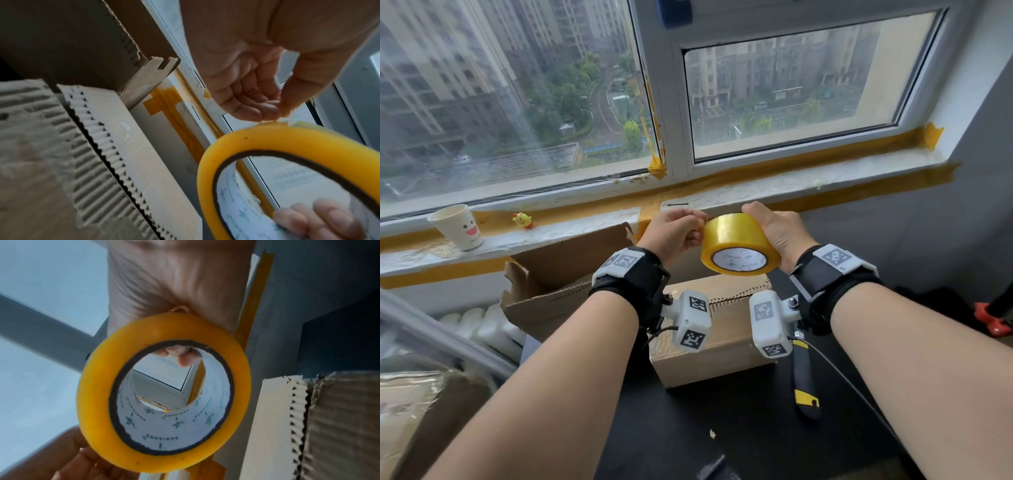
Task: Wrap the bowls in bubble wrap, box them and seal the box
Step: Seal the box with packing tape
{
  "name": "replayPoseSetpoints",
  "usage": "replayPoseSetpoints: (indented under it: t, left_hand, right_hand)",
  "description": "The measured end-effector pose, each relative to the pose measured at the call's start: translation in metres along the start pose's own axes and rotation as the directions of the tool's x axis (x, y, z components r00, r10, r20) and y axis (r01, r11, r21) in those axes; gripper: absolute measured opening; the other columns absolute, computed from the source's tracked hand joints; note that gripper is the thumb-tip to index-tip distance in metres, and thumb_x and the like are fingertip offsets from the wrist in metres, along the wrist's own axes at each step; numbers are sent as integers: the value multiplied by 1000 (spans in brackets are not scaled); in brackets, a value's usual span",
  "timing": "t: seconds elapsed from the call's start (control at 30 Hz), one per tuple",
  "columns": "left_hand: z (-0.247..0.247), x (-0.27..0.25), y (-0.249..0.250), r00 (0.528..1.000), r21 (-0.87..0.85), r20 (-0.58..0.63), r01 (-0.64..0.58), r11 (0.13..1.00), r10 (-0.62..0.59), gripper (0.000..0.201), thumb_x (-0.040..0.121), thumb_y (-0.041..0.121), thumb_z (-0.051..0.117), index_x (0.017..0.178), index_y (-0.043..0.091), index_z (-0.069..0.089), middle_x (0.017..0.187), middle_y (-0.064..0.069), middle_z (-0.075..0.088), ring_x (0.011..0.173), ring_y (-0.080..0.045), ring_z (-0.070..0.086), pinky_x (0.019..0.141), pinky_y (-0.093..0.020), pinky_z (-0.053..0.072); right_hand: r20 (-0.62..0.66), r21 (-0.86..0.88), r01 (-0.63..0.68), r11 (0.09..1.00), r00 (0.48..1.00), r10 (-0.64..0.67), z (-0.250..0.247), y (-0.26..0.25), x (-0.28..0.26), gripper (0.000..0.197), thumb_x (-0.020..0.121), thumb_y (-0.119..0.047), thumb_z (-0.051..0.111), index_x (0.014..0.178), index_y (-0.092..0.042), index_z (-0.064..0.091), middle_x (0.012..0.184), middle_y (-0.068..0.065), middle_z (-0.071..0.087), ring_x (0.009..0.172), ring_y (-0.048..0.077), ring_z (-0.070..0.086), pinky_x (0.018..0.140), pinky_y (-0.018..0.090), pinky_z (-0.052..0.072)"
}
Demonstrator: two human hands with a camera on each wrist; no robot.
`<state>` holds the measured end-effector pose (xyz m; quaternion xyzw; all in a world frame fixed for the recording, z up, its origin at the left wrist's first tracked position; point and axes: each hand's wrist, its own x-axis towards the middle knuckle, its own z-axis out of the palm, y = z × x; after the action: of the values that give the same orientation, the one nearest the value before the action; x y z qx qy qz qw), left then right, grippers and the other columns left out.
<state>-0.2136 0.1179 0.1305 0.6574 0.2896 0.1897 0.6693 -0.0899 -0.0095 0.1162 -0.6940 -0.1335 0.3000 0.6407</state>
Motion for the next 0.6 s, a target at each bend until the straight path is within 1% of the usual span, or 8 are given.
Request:
replayPoseSetpoints:
  t: [0.07,0.13,0.23,0.37,0.43,0.5,0.57,0.6]
  left_hand:
    - [0,-2,1,1000,18,5,-19,1000,19,7,90,9,64,83,9,64,66,-2,59,57,-11,54,63,-22,52]
    - [0,-2,1,998,125,-31,-54,991,58,9,84,18,73,81,12,66,71,-1,65,63,-11,59,71,-26,55]
    - [1,-1,-2,989,181,-120,-69,981,92,10,80,18,77,76,14,68,79,-6,70,76,-18,65,79,-30,58]
    - [5,0,-1,976,299,-169,-84,950,139,11,82,18,75,74,15,69,80,-6,70,77,-19,66,72,-28,58]
    - [8,3,-1,977,351,-164,-69,934,134,15,87,18,71,72,16,66,79,-6,68,77,-20,66,76,-35,59]
    - [13,5,-2,982,429,-137,-62,901,132,23,92,17,63,69,17,61,76,-6,66,78,-23,66,82,-44,57]
    - [18,6,-3,981,547,-118,-64,835,153,25,96,19,56,70,17,58,80,-7,66,83,-27,66,84,-42,56]
    - [21,6,-3,978,606,-121,-62,793,169,24,96,20,54,73,17,57,85,-8,67,86,-27,66,82,-38,55]
  right_hand:
    - [8,35,-15,999,1000,15,1,-2,-1,28,78,-36,73,77,-9,64,77,13,63,68,27,59,66,38,49]
    - [4,37,-15,999,1000,15,2,-3,-2,29,78,-37,73,80,-9,65,78,13,64,67,27,60,67,39,51]
    - [-28,24,-5,1000,1000,6,3,-2,0,31,76,-39,74,79,-10,65,79,13,66,69,28,61,70,42,53]
    - [-71,4,14,1000,997,-14,4,0,2,34,72,-43,76,76,-10,66,83,14,68,73,29,63,79,53,55]
    - [-81,-5,22,1000,996,-22,5,0,1,34,71,-43,76,73,-11,66,81,13,68,73,29,63,79,55,55]
    - [-96,-40,28,999,995,-32,5,-1,1,41,62,-50,75,70,-11,66,78,12,68,72,30,64,79,56,55]
    - [-117,-107,46,993,991,-58,6,0,2,48,53,-56,70,66,-10,65,74,11,67,71,31,64,78,55,55]
    - [-133,-149,68,986,987,-89,5,0,2,46,56,-56,68,63,-11,64,70,9,66,69,29,62,77,53,55]
